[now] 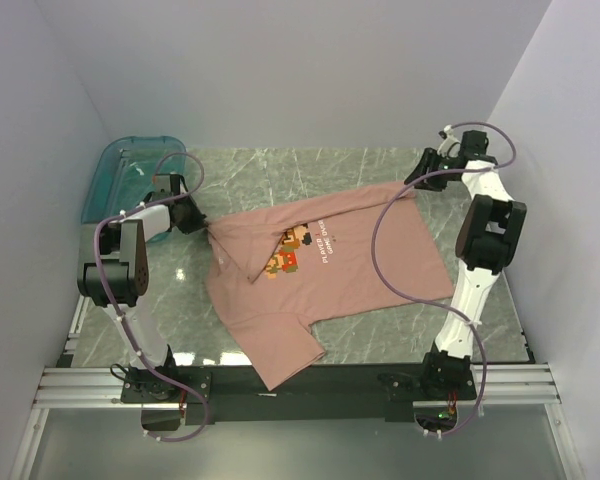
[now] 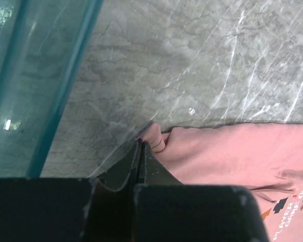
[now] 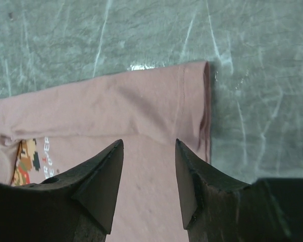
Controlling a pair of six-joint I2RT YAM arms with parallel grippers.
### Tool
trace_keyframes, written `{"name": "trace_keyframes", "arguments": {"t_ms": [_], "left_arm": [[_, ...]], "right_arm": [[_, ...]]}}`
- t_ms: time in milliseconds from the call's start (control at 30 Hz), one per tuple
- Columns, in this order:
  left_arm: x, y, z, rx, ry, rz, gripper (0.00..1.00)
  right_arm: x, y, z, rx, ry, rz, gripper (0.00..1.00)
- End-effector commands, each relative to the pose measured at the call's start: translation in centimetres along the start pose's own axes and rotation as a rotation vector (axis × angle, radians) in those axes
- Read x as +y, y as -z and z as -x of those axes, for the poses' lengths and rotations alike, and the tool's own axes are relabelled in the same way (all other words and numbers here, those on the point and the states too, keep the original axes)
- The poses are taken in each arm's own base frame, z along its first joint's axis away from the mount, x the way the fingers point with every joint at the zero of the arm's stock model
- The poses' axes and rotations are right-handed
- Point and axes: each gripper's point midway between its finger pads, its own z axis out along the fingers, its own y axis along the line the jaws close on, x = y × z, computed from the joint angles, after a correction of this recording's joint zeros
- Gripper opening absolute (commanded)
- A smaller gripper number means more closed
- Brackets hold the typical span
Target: Fold and stack the t-shirts
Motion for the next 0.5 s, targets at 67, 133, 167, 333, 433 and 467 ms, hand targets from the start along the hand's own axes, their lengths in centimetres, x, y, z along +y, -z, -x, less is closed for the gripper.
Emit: {"name": "trace_keyframes", "arguments": {"t_ms": [67,133,167,333,433,467], "left_arm": [[-1.5,0.6,1.9,-0.038,-0.025,-0.047,0.01],[-1.5,0.5,1.9,-0.036,-0.025,-0.05,0.01],[-1.5,0.5,1.9,-0.036,-0.025,-0.05,0.01],[-1.6,0.5,1.9,-0.033,-0.025,-0.055,0.01],[-1.7,0.6,1.9,-0.035,-0.029,-0.057,0.01],[-1.7,0.6,1.9,-0.035,-0.028,-0.058,0.01]], "right_arm": [[-1.7,-0.8,1.1,-0.014,-0.055,-0.116,0.51],[-2.1,-1.3,0.6,0.003,-0.068,-0.122,0.49],[-2.4,-1.3,0.8,0.0,-0.068,-0.135,0.49],[-2.8,-1.5,0.3,0.009,-0.068,-0.148,0.46],[-2.9,-1.4,0.2,0.006,-0.073,-0.154,0.46],[-3.0,-1.4,0.1,0.008,-0.077,-0.155,0.46]]}}
